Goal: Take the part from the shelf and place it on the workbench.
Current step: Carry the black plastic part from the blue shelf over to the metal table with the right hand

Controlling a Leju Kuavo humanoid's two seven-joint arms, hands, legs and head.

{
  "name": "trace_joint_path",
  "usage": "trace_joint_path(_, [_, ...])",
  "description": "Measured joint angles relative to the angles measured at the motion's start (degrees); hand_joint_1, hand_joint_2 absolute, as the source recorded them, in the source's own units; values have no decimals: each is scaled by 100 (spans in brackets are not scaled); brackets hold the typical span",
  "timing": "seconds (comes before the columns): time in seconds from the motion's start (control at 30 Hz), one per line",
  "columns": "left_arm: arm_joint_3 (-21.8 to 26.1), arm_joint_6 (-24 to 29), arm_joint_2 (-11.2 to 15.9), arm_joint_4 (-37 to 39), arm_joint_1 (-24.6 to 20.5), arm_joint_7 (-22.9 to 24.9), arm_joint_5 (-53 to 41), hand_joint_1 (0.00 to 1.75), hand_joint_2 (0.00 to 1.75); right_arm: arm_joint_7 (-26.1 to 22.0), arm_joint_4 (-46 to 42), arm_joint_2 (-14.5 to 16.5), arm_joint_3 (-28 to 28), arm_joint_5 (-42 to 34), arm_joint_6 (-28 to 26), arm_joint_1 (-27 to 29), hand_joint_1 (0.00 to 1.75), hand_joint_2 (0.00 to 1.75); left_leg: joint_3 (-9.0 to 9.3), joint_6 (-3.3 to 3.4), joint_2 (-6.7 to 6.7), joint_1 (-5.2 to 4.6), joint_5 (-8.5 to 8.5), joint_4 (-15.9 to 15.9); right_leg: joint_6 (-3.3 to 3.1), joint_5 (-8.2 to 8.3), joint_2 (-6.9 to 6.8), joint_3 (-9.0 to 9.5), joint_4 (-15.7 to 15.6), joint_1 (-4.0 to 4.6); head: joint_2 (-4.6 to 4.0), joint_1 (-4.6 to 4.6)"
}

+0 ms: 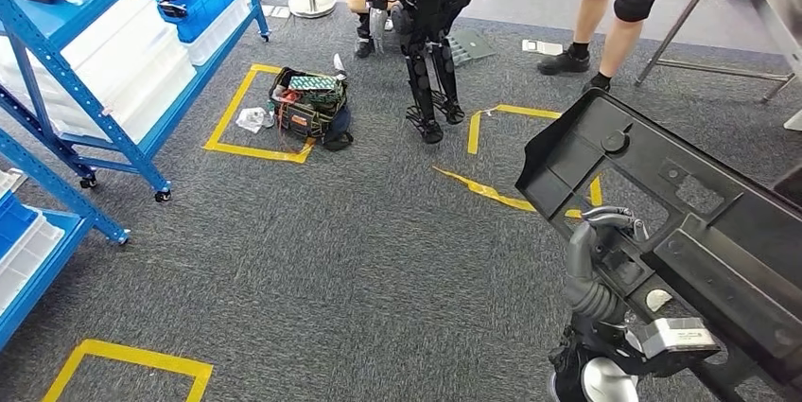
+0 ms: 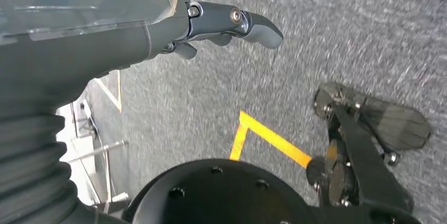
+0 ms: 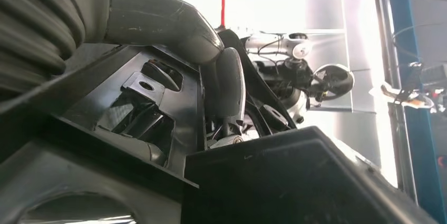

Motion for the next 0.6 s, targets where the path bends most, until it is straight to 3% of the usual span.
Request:
trace_joint_path(0.03, [-5, -26, 3, 0, -1, -1, -2, 0, 175, -5, -11, 1, -26, 1, 1, 16, 175, 175, 8, 55, 87, -3, 22, -26, -3, -74, -136, -94, 149, 12, 0, 11])
trace_joint_path(0.1, [-13, -160, 15, 0, 4, -10, -9, 0, 175, -31, -31, 5, -71, 4, 16, 41, 175, 175, 6, 125, 265, -28, 40, -51, -60, -365, -501, -421, 800, 45, 0, 36])
trace_joint_path(0.17, [-16, -340, 43, 0, 16, -38, -25, 0, 175, -80, -39, 13, -126, 8, 52, 94, 175, 175, -5, 145, 447, -58, 38, -50, -84, -622, -644, -738, 1504, 52, 0, 50])
trace_joint_path(0.2, [-17, -409, 60, 0, 20, -58, -33, 0, 175, -103, -45, 17, -168, 9, 78, 135, 175, 175, -7, 147, 529, -66, 37, -49, -65, -645, -669, -764, 1615, 51, 0, 51])
trace_joint_path(0.23, [-19, -462, 78, 0, 21, -79, -40, 0, 175, -121, -55, 22, -211, 10, 104, 177, 175, 175, -6, 146, 604, -70, 37, -48, -30, -592, -695, -675, 1503, 49, 0, 55])
trace_joint_path(0.3, [-21, -560, 110, 0, 19, -110, -43, 0, 175, -144, -97, 34, -291, 21, 164, 235, 175, 175, 8, 128, 738, -76, 28, -41, 35, -362, -876, -195, 711, 49, 0, 61])
trace_joint_path(0.37, [-21, -673, 155, 0, 18, -143, -5, 0, 175, -164, -154, 62, -353, 37, 216, 269, 175, 175, 29, 73, 853, -111, 1, -27, 28, -205, -1099, 192, 68, 78, 0, 50])
trace_joint_path(0.4, [-17, -735, 178, 0, 18, -167, 41, 0, 175, -172, -185, 77, -385, 44, 238, 292, 175, 175, 46, 41, 904, -124, -9, -24, -2, -185, -1146, 251, -38, 97, 0, 43])
trace_joint_path(0.47, [-3, -841, 218, 0, 16, -215, 159, 0, 175, -179, -249, 101, -452, 57, 282, 363, 175, 175, 79, -25, 1000, -115, -23, -33, -72, -153, -1020, 234, -45, 100, 0, 32])
trace_joint_path(0.53, [14, -893, 258, 0, 14, -238, 234, 0, 175, -178, -324, 124, -511, 72, 334, 425, 175, 175, 44, -92, 854, -74, -170, 115, -148, -117, -895, 236, -65, 59, 0, 22])
trace_joint_path(0.6, [34, -904, 288, 0, 18, -242, 270, 0, 175, -174, -383, 160, -535, 87, 384, 458, 175, 175, -202, -132, 527, -48, -545, 696, -216, -86, -774, 231, -72, 39, 0, 3])
